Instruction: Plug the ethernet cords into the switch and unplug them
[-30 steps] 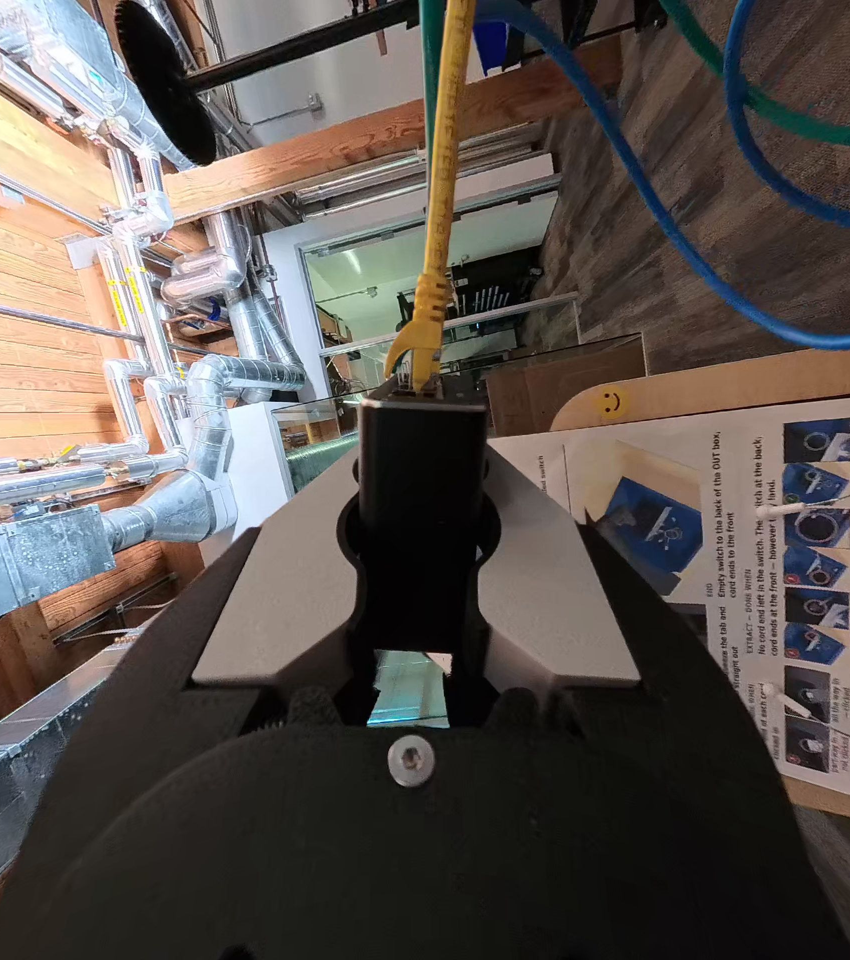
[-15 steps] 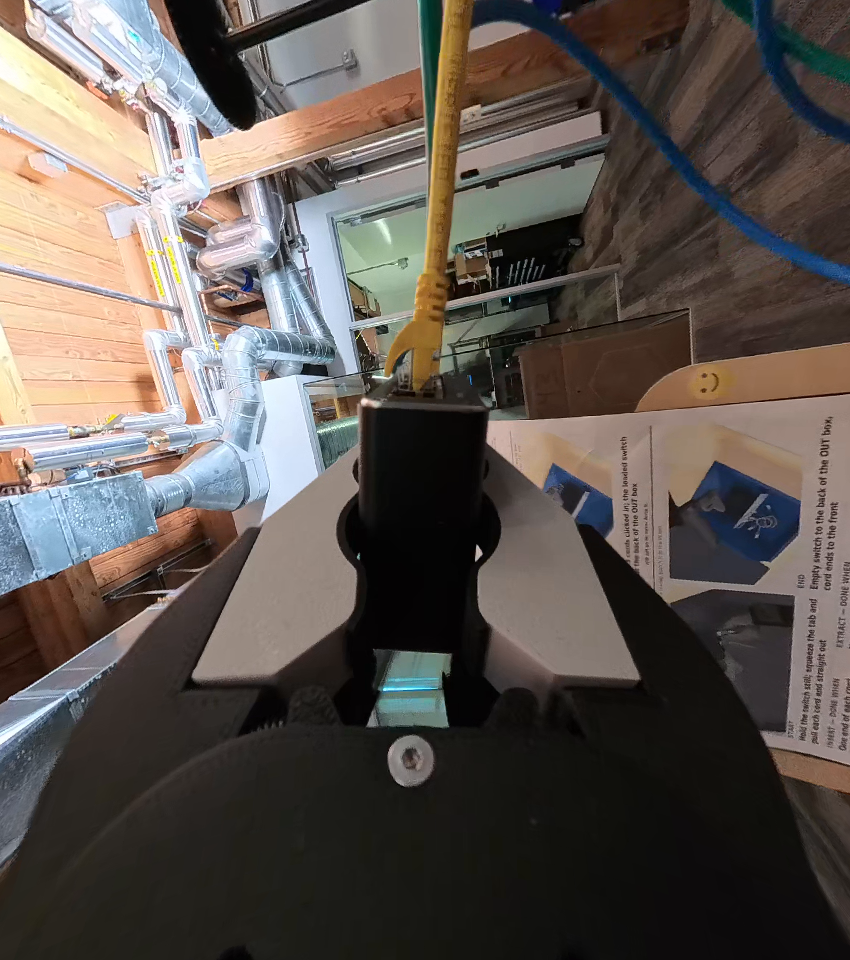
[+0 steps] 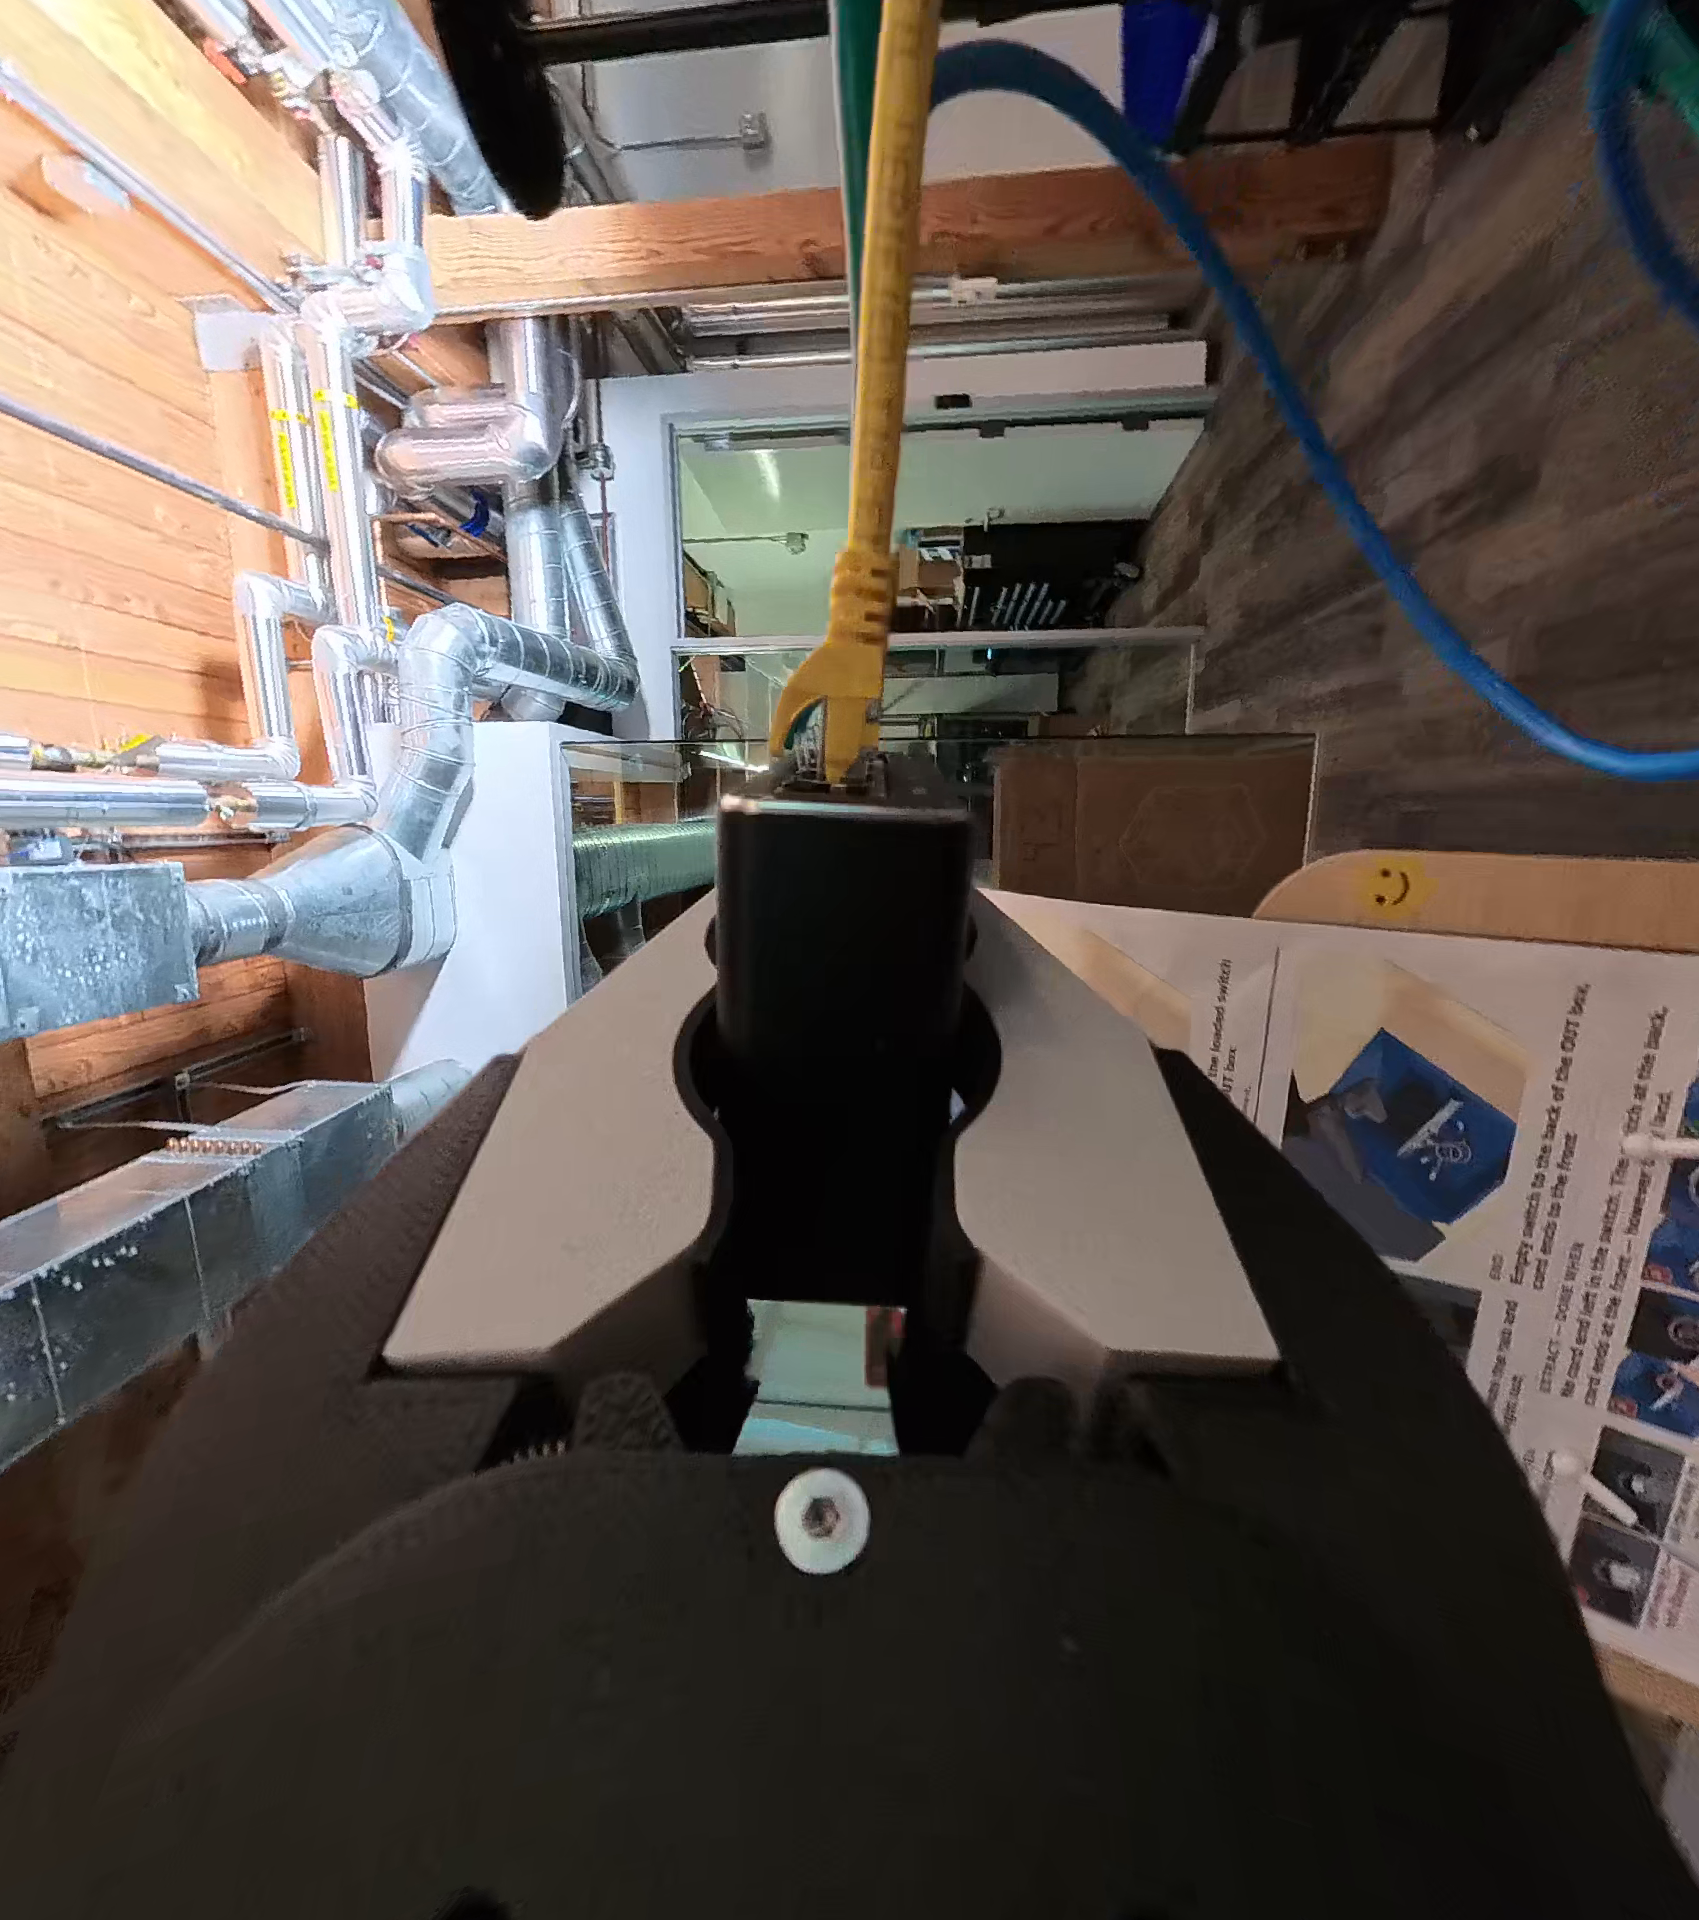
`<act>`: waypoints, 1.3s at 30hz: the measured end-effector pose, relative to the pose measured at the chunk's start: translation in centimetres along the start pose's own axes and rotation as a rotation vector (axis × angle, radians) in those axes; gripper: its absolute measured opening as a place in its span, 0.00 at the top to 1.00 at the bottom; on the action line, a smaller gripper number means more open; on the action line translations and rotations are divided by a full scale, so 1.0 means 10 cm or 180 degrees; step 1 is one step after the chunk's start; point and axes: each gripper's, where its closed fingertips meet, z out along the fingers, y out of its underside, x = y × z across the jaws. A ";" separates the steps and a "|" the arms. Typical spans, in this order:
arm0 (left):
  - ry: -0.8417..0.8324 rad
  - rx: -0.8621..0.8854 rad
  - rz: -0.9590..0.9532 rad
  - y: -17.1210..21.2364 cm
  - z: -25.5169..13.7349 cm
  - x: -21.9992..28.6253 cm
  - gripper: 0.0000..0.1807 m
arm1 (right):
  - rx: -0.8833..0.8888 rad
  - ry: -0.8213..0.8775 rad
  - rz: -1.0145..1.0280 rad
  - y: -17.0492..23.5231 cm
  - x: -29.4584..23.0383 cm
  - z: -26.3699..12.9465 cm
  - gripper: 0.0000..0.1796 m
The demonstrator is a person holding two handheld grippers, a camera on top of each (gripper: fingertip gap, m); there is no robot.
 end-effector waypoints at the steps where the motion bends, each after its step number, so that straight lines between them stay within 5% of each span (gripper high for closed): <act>1: -0.0036 0.0012 -0.0082 0.00 -0.01 -0.06 0.81 | 0.0195 -0.0041 0.0110 -0.12 -0.01 -0.06 0.99; 4: 0.0011 0.0051 -0.0312 -0.01 -0.03 -0.11 0.81 | 0.0203 -0.0325 0.0441 -0.09 -0.05 -0.10 0.99; 9: 0.0278 -0.0087 -0.0215 0.00 0.06 0.26 0.81 | -0.0423 -0.0759 0.0492 0.70 -0.12 0.24 1.00; 14: 0.0939 -0.0156 -0.0393 -0.07 0.15 1.14 0.81 | -0.2185 -0.1189 0.0853 2.01 -0.39 0.27 0.94; 17: 0.1233 -0.0147 -0.0380 -0.12 0.14 1.65 0.81 | -0.2708 -0.1209 0.0907 2.36 -0.42 0.14 0.87; 21: 0.1406 -0.0161 -0.0564 -0.05 0.14 1.99 0.81 | -0.2670 -0.1389 0.1335 2.28 -0.43 0.00 0.66; 24: 0.1323 -0.0192 -0.0626 0.10 0.16 2.01 0.81 | -0.2543 -0.1184 0.1518 2.19 -0.18 -0.15 0.64; 28: 0.0939 -0.0056 -0.0386 0.17 0.12 1.80 0.81 | -0.1405 -0.0893 0.2088 1.52 0.23 -0.15 0.58; 31: 0.0689 0.0034 -0.0170 0.11 0.07 1.61 0.81 | -0.0373 -0.1222 0.2295 0.76 0.16 -0.19 0.20; 32: 0.0644 0.0038 -0.0136 0.09 0.06 1.56 0.81 | -0.0275 -0.1353 0.2228 0.62 0.06 -0.22 0.16; 36: 0.0543 -0.0004 0.0034 0.03 0.04 1.43 0.81 | -0.0452 -0.1369 0.1959 0.44 -0.31 -0.06 0.15; 39: 0.0530 -0.0015 0.0092 0.00 0.02 1.41 0.81 | -0.1012 -0.1012 0.1593 0.74 -0.44 0.17 0.18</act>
